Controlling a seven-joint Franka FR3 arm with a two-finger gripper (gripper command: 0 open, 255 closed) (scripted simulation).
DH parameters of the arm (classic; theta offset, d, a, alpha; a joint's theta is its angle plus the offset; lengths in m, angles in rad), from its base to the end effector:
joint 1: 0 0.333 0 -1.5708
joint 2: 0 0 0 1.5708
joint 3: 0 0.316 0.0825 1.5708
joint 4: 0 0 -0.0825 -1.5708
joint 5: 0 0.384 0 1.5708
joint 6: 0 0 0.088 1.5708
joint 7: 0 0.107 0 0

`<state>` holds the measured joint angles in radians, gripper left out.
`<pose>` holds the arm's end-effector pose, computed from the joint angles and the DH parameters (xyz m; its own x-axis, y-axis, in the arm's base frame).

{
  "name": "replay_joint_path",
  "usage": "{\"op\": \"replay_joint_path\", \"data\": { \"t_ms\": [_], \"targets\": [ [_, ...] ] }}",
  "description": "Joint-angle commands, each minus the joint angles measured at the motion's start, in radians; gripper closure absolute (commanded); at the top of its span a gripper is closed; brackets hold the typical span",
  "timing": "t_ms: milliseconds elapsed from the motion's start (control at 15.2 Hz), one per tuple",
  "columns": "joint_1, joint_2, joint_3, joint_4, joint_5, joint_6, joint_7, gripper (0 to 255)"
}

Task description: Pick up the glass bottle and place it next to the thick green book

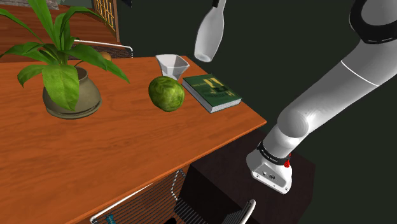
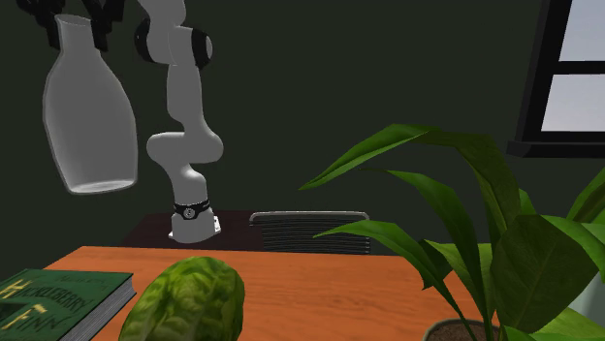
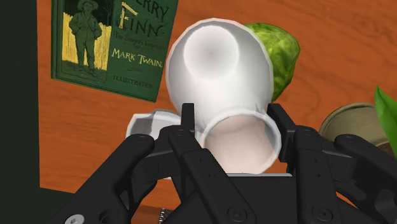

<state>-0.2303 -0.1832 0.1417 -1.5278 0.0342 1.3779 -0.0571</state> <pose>0.4708 -0.0287 0.7202 0.9991 -0.0264 0.0318 -0.0263 -0.9996 -0.0058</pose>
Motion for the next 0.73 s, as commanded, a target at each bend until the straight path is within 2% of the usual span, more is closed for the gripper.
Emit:
{"op": "replay_joint_path", "data": {
  "t_ms": [0,660],
  "targets": [
    [0.000,-0.016,0.000,-0.046,0.002,0.031,-0.001,255],
    [0.001,-0.073,-0.002,-0.246,0.009,0.174,-0.009,255]
  ]
}}
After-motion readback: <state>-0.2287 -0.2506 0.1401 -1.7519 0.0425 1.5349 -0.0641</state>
